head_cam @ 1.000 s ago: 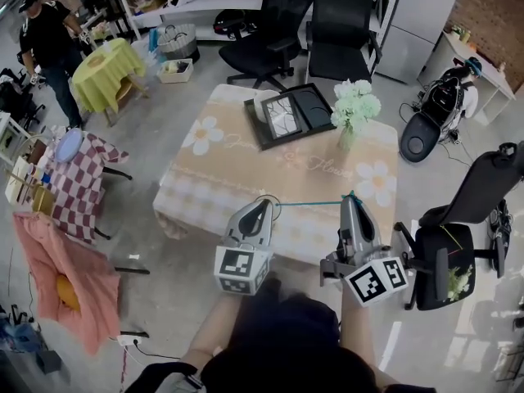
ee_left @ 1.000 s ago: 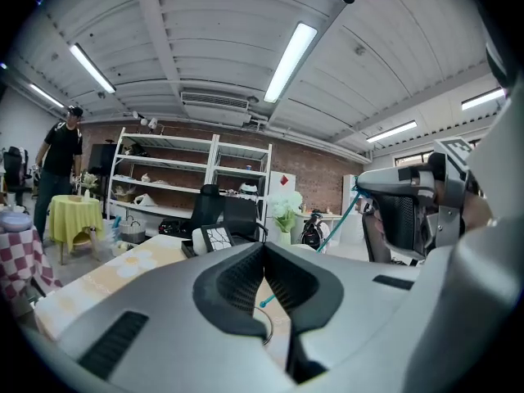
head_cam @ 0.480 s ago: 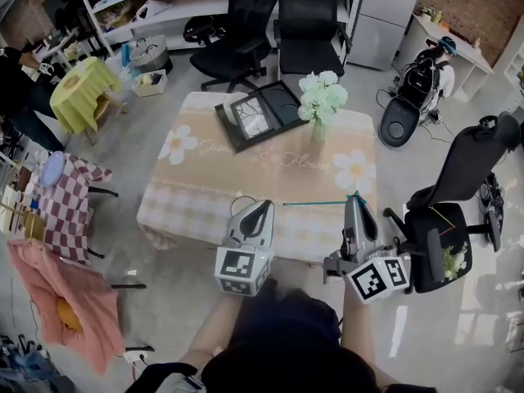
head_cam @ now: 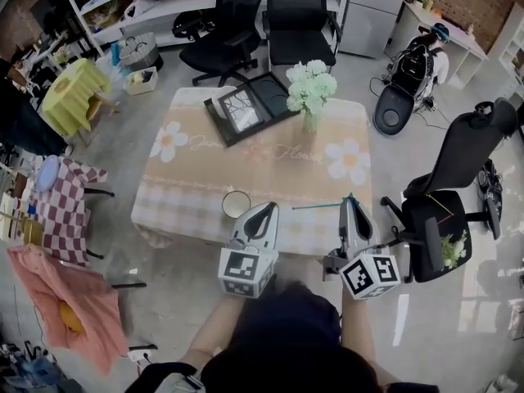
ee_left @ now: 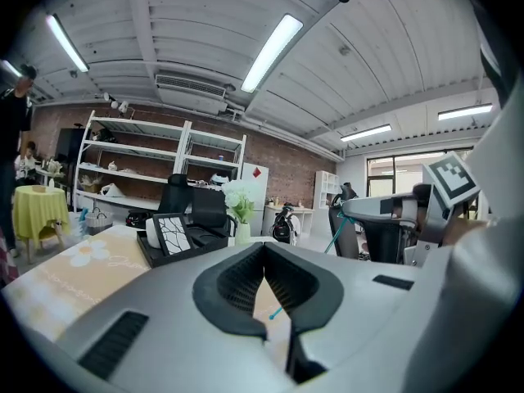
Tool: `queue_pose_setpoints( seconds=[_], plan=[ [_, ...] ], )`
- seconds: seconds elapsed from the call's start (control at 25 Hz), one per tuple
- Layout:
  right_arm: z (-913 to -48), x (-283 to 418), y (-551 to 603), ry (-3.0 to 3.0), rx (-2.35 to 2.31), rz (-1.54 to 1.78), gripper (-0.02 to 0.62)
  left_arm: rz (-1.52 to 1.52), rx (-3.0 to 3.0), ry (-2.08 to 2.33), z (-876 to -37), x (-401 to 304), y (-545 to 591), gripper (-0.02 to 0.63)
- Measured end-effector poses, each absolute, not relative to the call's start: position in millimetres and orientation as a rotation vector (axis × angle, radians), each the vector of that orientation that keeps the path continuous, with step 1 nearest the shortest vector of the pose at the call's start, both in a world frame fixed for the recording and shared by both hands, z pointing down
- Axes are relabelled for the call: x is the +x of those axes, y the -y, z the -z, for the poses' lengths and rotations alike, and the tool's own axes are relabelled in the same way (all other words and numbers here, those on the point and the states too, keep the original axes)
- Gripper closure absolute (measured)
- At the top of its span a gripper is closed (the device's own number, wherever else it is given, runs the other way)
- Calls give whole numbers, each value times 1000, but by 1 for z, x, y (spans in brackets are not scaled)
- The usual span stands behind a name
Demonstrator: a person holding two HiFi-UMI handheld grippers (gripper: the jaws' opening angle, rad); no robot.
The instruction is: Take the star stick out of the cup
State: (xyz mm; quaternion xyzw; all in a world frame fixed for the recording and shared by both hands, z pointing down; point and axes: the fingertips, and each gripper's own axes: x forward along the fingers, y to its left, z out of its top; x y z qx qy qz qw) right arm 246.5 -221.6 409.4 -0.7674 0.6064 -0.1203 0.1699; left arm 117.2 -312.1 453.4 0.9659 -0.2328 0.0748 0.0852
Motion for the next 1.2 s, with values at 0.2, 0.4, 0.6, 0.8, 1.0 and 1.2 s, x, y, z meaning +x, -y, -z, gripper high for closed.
queue_pose_setpoints(
  seconds=[0.2, 0.4, 0.6, 0.8, 1.0, 1.2],
  plan=[
    [-420, 242, 223, -1742, -2218, 361, 580, -243, 2868, 701, -458, 114, 310, 597],
    [-423, 238, 225, -1774, -2230, 367, 580, -254, 2857, 709, -459, 112, 309, 597],
    [-426, 238, 223, -1776, -2237, 378, 580, -252, 2859, 703, -464, 112, 308, 597],
    [-427, 240, 223, -1774, -2242, 376, 580, -256, 2854, 700, -465, 113, 310, 597],
    [-425, 240, 224, -1778, -2236, 376, 580, -249, 2853, 706, -463, 113, 311, 597],
    [-425, 238, 229, -1787, -2228, 377, 580, -255, 2856, 719, -461, 114, 316, 597]
  ],
)
